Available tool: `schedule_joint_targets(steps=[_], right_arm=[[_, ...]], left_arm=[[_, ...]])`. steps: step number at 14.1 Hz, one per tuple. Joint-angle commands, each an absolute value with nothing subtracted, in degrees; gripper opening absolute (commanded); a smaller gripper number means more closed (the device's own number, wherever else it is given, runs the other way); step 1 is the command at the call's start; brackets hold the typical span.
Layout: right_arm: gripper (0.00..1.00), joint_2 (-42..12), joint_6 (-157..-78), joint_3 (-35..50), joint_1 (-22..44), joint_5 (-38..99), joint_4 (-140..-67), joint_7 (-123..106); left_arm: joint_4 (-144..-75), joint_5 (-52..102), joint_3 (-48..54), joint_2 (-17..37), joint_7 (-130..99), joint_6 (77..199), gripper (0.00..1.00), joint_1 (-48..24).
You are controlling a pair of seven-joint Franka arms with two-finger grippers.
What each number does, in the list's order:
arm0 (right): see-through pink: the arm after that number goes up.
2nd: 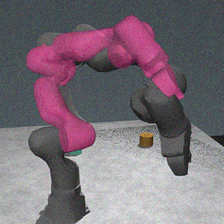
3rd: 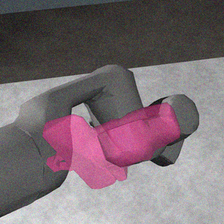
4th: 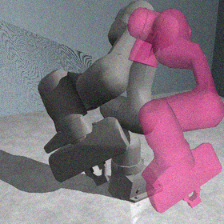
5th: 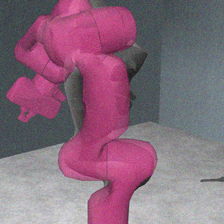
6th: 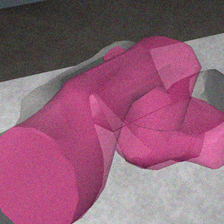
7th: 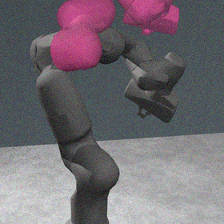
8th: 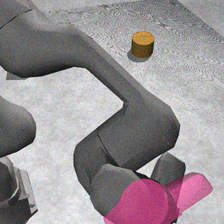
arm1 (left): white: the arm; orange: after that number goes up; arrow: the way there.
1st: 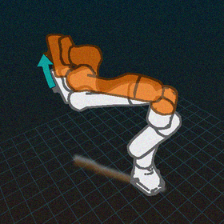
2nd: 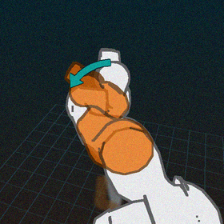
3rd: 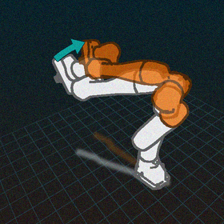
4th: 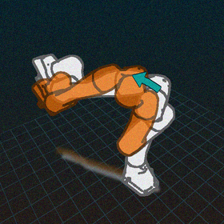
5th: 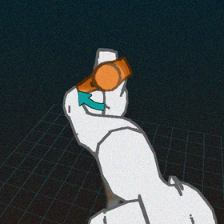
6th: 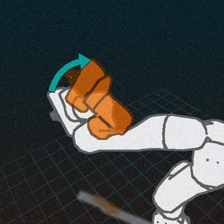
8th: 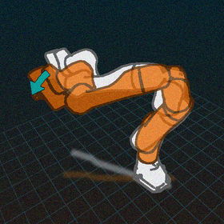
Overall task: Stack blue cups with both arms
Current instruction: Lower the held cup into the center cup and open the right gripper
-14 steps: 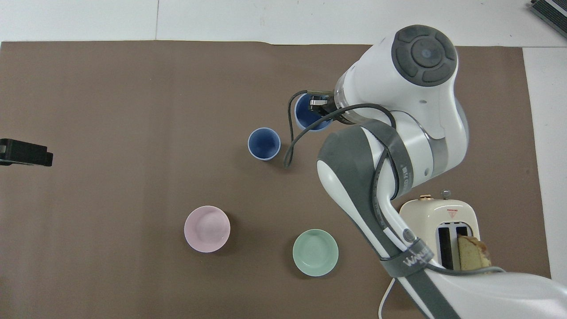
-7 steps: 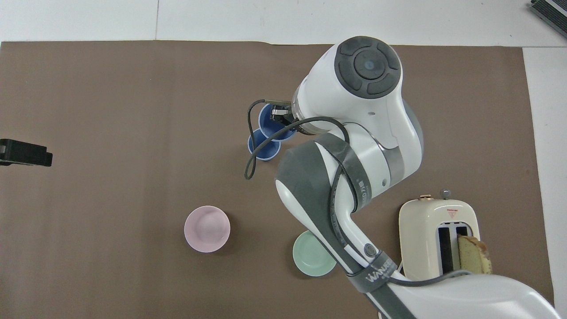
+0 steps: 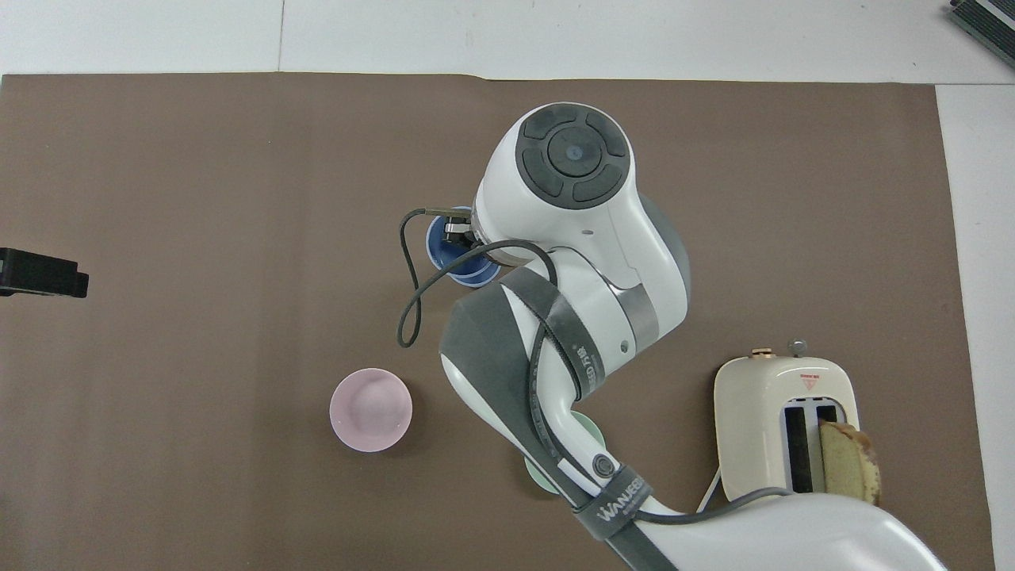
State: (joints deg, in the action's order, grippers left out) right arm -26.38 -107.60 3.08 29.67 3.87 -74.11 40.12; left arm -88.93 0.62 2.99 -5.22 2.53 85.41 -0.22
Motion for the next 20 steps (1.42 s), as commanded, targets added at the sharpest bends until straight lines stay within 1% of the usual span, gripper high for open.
schedule_joint_targets(steps=[1, 11, 15, 16, 20], right_arm=[[0.0, -27.4, -106.7, 3.0, 29.3, 4.8, -72.8, 41.0], [0.0, -27.5, -107.6, 2.9, 28.5, 4.5, -74.1, 40.8], [0.0, -29.3, -108.3, 2.9, 28.9, 3.5, -74.4, 40.8], [0.0, -29.4, -109.5, 2.9, 28.9, 3.6, -74.4, 40.8], [0.0, -29.5, -109.9, 2.9, 28.9, 3.6, -75.0, 40.7]], left_arm=[[-88.8, 1.2, 3.6, -5.7, 3.2, 84.3, 1.0, 1.0], [-88.8, 1.2, 3.5, -5.7, 3.1, 84.3, 1.0, 1.0], [-88.8, 1.2, 3.5, -5.7, 3.1, 84.3, 1.0, 1.0], [-88.8, 1.2, 3.6, -5.7, 3.2, 84.3, 1.0, 1.0], [-88.8, 1.2, 3.5, -5.7, 3.2, 84.3, 1.0, 1.0]])
